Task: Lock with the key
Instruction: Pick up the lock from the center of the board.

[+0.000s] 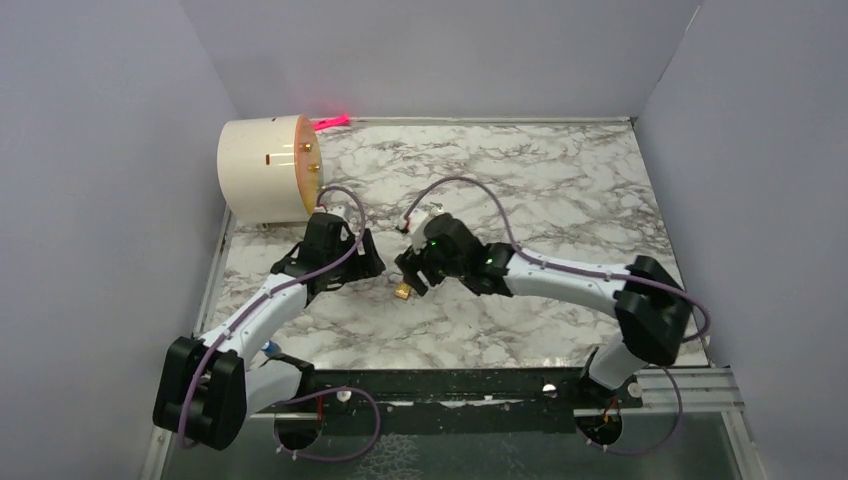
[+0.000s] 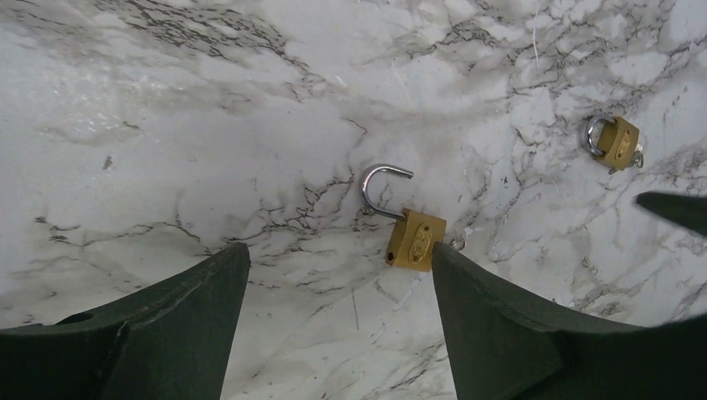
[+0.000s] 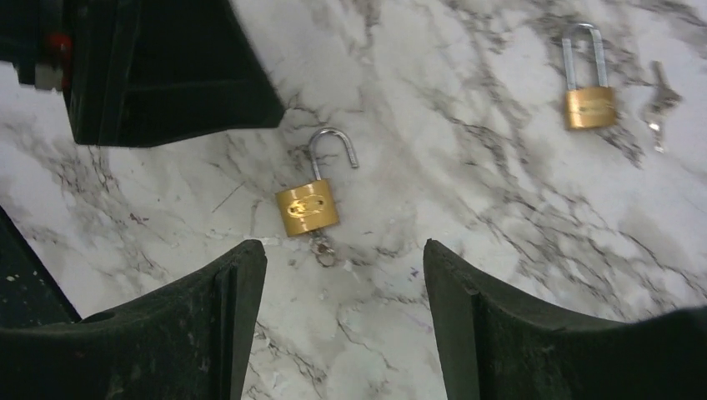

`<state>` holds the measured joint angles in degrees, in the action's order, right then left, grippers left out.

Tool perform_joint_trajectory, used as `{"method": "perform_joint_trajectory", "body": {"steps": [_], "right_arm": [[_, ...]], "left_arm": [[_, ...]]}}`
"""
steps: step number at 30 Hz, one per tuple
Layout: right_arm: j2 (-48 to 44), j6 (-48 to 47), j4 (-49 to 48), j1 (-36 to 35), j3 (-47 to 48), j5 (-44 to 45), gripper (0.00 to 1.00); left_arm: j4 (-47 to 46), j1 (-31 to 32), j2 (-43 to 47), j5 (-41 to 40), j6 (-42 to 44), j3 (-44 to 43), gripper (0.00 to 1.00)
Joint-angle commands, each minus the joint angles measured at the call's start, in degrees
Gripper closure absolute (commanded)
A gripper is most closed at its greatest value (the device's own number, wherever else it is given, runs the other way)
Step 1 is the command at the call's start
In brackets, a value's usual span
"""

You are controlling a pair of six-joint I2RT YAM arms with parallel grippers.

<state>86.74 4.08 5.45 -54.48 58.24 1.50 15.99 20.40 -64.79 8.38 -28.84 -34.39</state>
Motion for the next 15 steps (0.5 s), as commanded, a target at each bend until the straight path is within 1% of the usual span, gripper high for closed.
{"method": "perform_joint_trajectory", "body": {"steps": [1,5,8,12,15], "right_arm": [[9.9,-8.8,1.7,-5.6,5.7,2.1,0.26],[14.1,-9.8,1.0,-5.8,8.3,-3.1,0.26],[16.5,-10.7,2.5,-5.9,10.7,-3.6,0.27],[18.7,-11.9,3.4,-5.9,12.1,-4.3,0.3],[20.6,-12.3,5.0,-6.1,13.4,-4.2,0.31]], "left_arm": [[0.0,-5.2,1.9,0.7,1.2,-1.3,0.19],[0.3,-11.8,2.4,5.8,2.2,-1.6,0.16],[-0.4,-15.9,2.3,10.1,2.7,-1.4,0.15],[-1.6,-19.0,1.0,14.3,2.7,-1.1,0.14],[-2.8,-19.9,0.0,16.4,2.6,-0.9,0.14]]}}
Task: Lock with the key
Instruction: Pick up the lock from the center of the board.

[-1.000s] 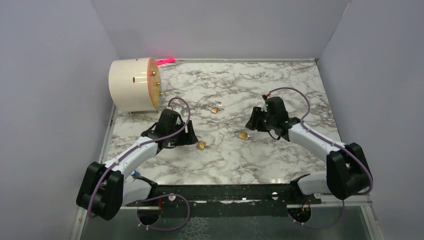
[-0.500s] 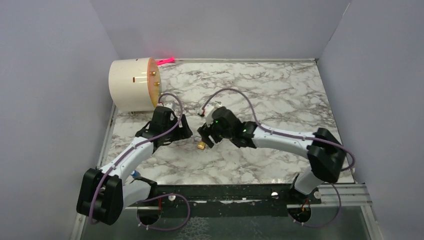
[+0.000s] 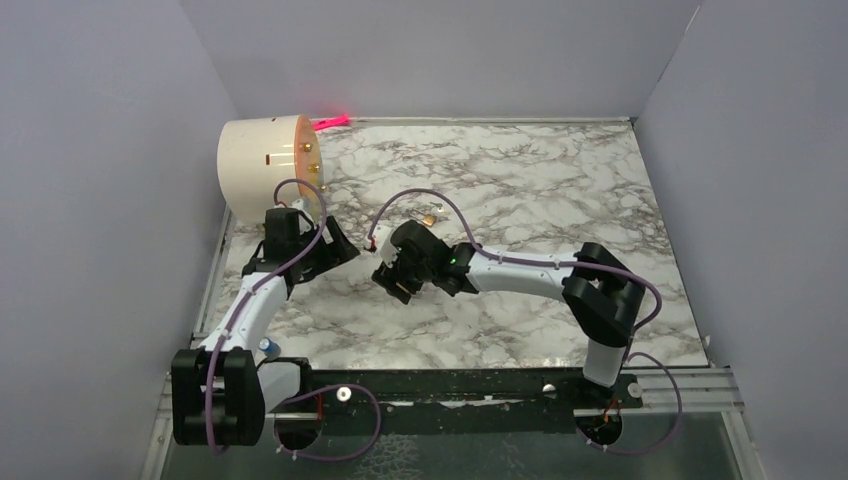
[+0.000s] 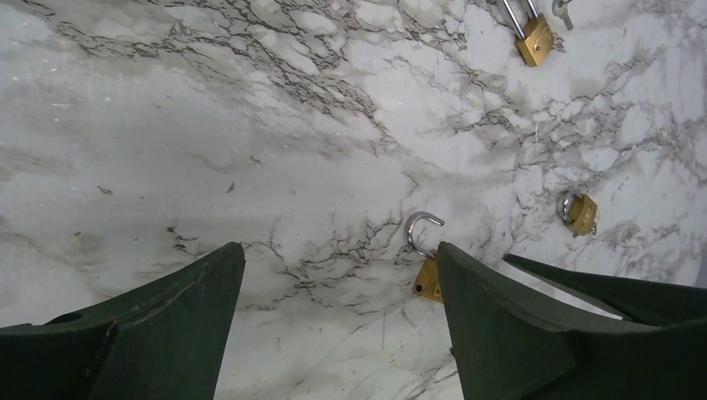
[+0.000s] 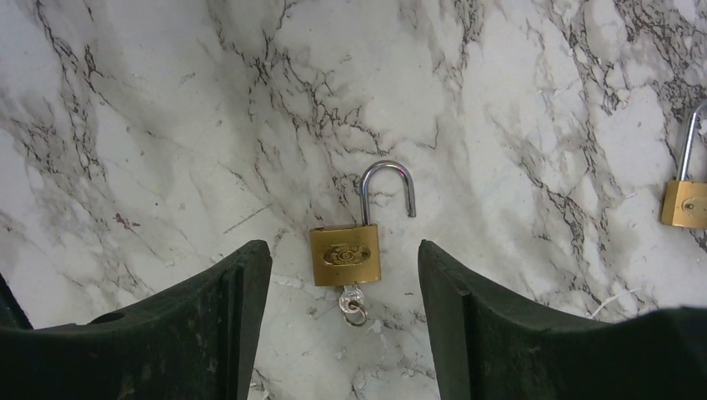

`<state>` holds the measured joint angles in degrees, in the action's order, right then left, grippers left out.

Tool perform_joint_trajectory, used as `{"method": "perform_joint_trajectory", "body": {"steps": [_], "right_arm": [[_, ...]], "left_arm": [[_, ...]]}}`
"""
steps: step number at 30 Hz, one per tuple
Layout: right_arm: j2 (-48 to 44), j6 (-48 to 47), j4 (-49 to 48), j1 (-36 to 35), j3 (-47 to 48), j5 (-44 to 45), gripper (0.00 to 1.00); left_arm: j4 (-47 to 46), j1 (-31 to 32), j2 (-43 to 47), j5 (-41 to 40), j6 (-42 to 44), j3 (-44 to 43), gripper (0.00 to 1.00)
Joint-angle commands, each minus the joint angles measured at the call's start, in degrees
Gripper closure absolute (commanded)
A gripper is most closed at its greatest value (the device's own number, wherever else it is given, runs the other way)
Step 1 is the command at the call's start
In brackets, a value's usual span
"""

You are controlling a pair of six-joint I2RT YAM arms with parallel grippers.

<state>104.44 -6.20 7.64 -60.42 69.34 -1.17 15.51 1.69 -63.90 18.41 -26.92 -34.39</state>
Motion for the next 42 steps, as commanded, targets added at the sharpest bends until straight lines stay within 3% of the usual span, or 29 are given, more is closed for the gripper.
{"method": "perform_joint_trajectory", "body": {"steps": [1,18,24,29,35,42], "right_arm": [[3.5,-2.0,3.3,-0.1,2.5,-1.5,0.32],[8.0,-0.8,6.7,-0.2,2.8,-0.9,0.41],[8.8,-0.8,7.2,-0.4,3.1,0.0,0.57],[9.4,0.2,7.7,-0.4,3.2,0.7,0.8],[7.0,2.6,6.0,-0.1,2.0,0.0,0.84],[-0.1,4.6,5.6,5.4,0.5,-10.8,0.84]], "left_arm": [[-2.5,-2.5,-1.0,6.9,0.6,-0.8,0.14],[-3.9,-3.8,-1.6,9.0,0.2,-0.3,0.14],[-4.0,-3.9,-1.7,9.0,0.1,-0.3,0.15],[-4.1,-3.9,-1.6,9.2,0.2,-0.2,0.15],[-4.9,-3.9,-1.1,10.6,0.1,0.0,0.15],[-9.7,-3.9,-1.9,20.3,0.0,0.5,0.15]]}}
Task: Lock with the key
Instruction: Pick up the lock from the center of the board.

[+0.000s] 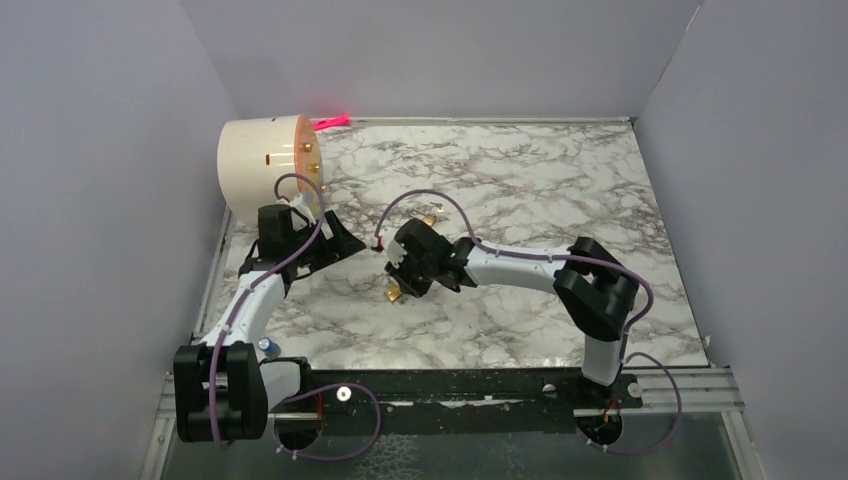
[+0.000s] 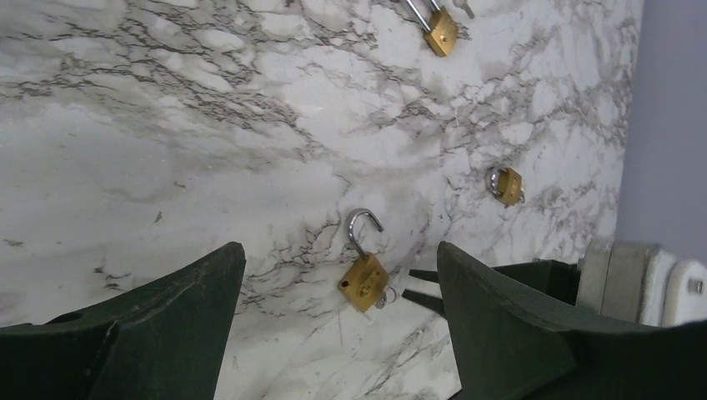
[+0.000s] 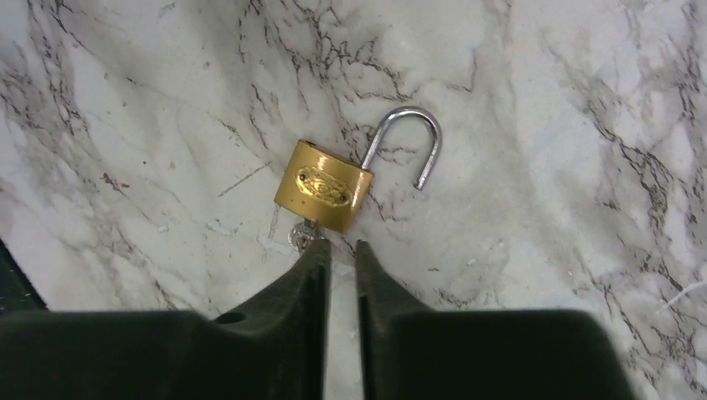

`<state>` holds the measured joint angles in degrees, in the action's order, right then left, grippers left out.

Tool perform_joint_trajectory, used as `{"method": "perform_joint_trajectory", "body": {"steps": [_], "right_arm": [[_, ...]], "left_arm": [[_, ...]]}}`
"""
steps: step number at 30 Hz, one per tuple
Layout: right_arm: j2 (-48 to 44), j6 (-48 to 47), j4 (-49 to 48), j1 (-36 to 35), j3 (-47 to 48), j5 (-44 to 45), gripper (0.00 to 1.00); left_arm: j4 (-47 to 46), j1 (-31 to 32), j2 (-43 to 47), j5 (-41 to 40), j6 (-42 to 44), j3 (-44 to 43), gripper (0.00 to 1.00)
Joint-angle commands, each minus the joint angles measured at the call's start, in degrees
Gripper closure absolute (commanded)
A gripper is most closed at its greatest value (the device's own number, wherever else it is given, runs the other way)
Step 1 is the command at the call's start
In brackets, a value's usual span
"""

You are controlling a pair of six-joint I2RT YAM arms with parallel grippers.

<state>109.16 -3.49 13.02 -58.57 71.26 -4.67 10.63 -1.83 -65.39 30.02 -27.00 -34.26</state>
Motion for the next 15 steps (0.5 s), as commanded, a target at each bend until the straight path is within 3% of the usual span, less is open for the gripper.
{"method": "perform_joint_trajectory", "body": {"steps": [1,4,6,8,11,15], "right_arm": [[-5.6,2.0,0.2,4.7,-1.9,-9.0,0.84],[-6.8,2.1,0.1,7.3,-3.0,-9.9,0.82],[-6.5,1.5,1.9,7.6,-2.4,-9.3,0.57],[-6.2,1.8,2.9,7.5,-1.5,-9.4,0.46],[-5.3,4.8,4.1,3.9,0.5,-3.6,0.4],[-1.5,13.5,8.5,-1.7,6.2,7.6,0.42]], "left_arm": [[-5.2,-0.4,-0.5,9.6,0.2,0.3,0.15],[-5.2,-0.4,-0.7,10.0,0.8,0.0,0.15],[-4.6,-0.4,-1.0,9.6,1.4,-0.2,0.15],[-4.3,-0.4,-1.2,9.6,1.6,-0.4,0.15],[-3.5,-0.4,-0.8,8.2,2.0,-0.8,0.15],[-2.0,-1.4,-1.1,6.4,2.2,-1.6,0.13]]}}
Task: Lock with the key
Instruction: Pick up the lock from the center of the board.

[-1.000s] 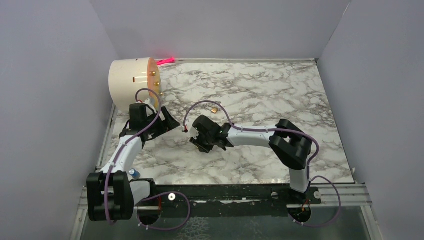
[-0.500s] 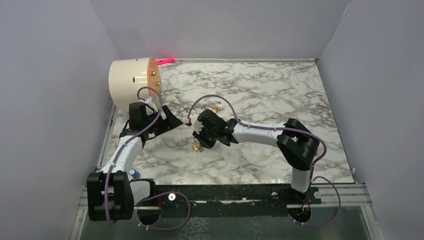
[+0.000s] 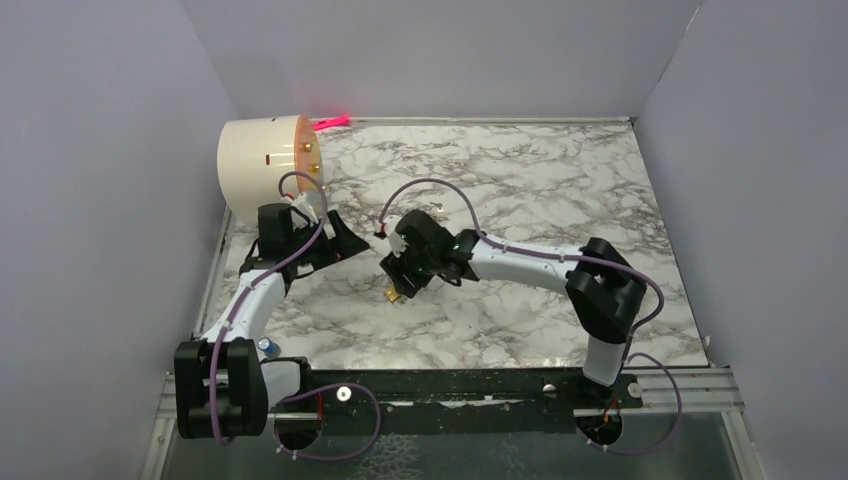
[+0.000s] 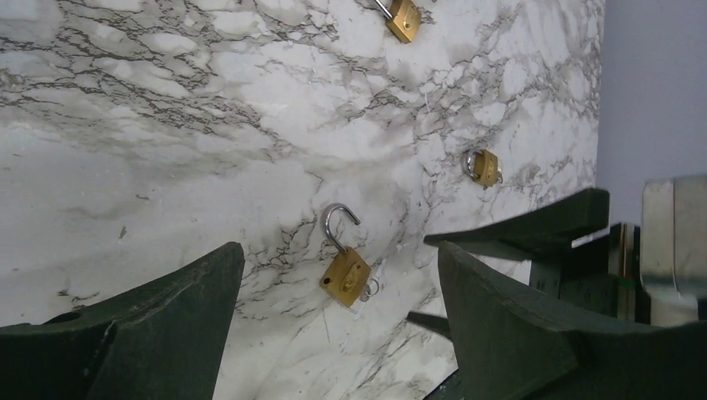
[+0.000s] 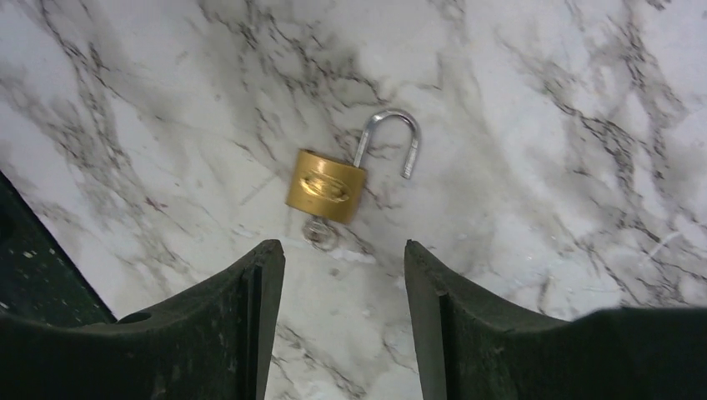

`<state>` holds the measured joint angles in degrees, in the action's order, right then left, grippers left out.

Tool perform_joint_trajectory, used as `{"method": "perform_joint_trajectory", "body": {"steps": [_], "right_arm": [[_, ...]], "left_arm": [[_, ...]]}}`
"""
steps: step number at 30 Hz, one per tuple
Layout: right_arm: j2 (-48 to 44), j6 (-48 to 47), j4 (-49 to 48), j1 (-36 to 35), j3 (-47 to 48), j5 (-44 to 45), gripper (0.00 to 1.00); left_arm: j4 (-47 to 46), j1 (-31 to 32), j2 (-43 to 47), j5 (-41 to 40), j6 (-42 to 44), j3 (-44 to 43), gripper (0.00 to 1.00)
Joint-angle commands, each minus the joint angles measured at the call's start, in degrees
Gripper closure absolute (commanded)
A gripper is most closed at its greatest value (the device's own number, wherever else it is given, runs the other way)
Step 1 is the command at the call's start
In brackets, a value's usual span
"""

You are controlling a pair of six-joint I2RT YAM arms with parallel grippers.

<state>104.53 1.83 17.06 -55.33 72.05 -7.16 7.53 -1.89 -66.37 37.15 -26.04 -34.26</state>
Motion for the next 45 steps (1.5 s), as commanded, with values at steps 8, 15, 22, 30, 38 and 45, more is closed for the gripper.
{"method": "perform_joint_trajectory", "body": {"steps": [8,15,22,30,38,45], "right_arm": [[6.9,26.5,11.9,-7.6,8.8,23.0,0.52],[9.5,26.6,11.1,-8.4,9.9,21.9,0.46],[10.9,25.3,9.7,-9.2,11.9,20.5,0.4],[13.3,25.9,10.8,-10.2,14.4,21.0,0.39],[16.0,27.9,12.1,-10.5,15.9,23.6,0.41],[16.6,28.4,11.0,-10.5,13.9,23.8,0.45]], "left_arm": [[1.9,-7.0,0.5,-0.8,0.4,-0.6,0.12],[1.4,-7.4,0.2,-0.1,0.1,-0.3,0.12],[1.0,-7.5,0.3,0.2,0.0,0.0,0.12],[0.4,-7.6,-0.1,0.7,-0.1,0.2,0.12],[0.4,-7.6,0.0,0.7,-0.1,0.2,0.12],[0.4,-7.6,0.0,0.8,-0.1,0.3,0.12]]}}
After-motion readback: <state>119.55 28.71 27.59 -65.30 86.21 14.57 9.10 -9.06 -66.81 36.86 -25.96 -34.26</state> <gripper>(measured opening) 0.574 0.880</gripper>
